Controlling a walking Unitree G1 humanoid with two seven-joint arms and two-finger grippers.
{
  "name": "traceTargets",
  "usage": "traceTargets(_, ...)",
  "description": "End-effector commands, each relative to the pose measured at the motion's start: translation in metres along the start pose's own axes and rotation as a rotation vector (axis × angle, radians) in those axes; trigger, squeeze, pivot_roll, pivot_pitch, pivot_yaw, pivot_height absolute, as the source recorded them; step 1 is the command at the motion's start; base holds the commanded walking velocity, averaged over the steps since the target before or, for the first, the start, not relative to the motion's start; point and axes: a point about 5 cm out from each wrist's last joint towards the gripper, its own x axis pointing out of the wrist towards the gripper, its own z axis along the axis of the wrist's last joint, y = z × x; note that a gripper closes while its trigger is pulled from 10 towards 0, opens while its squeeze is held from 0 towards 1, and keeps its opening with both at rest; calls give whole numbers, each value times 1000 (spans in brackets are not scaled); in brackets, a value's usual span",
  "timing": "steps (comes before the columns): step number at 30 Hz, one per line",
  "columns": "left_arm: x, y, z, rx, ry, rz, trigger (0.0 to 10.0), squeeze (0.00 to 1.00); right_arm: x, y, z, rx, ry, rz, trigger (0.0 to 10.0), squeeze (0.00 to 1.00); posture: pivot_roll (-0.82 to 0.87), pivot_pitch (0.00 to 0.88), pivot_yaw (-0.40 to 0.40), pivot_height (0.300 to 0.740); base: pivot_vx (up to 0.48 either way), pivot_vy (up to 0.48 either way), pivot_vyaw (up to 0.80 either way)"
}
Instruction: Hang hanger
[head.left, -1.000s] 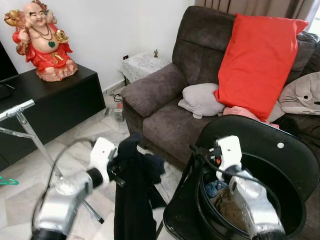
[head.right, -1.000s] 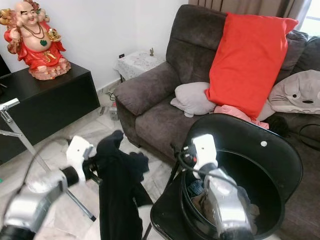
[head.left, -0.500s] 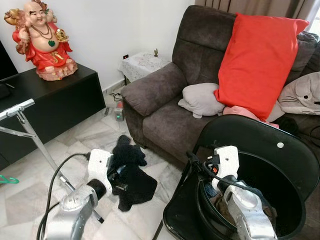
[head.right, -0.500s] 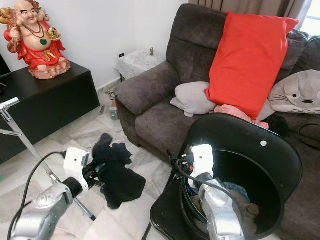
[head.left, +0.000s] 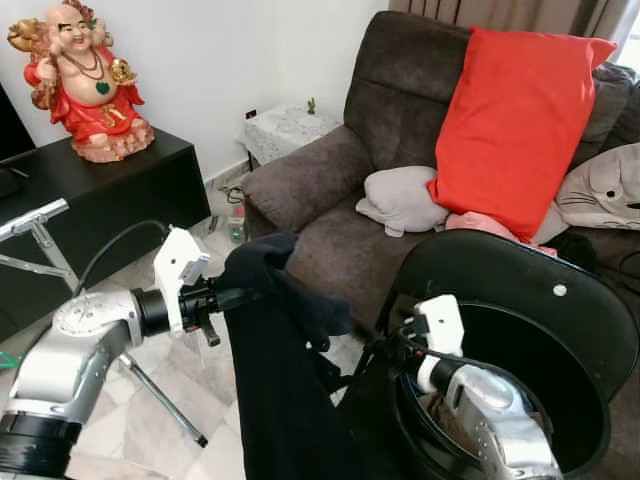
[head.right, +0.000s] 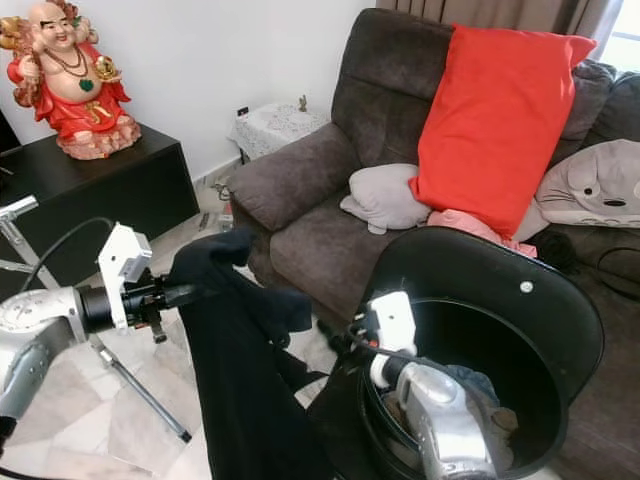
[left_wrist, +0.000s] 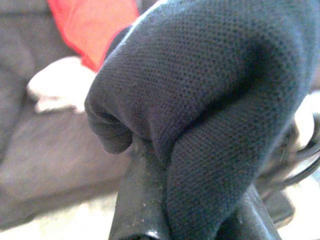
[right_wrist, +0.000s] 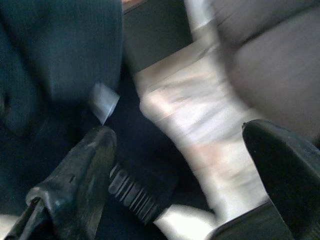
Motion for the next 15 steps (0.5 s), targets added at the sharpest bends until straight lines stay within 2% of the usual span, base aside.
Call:
traceTargets(1,-7,3,26,32,-96,-29,10000,0,-4,4,-3,64,4,62,10000,0,0,36,32,740,0,0,0)
traceTargets(6,-10,-1,41,42,-185,-121,10000,0,-9,6,-9,165,-20,104,10000,0,-3,43,30,740,0,0,0)
traceTargets(9,-8,0,48,49,-221,-145,10000,0,-12,2,-15,143,-5,83,10000,0,1,42,33,740,0,0,0)
traceTargets(11,-1,-3,38,38,-173,-145,10000,0,-12,-2,-7,84,-64,33,10000,0,1,43,40,740,0,0,0)
traceTargets(12,-1,-3,38,38,-173,-145,10000,0,-12,-2,-7,84,-64,33,10000,0,1,43,40,740,0,0,0)
traceTargets(13,3,-5,31,11,-167,-128,10000,0,-10,-8,3,78,-118,-30,10000,0,-7,42,43,740,0,0,0)
traceTargets(15,6,-6,24,-13,-168,-100,10000,0,-9,-13,11,94,-170,-81,10000,0,-11,44,44,740,0,0,0)
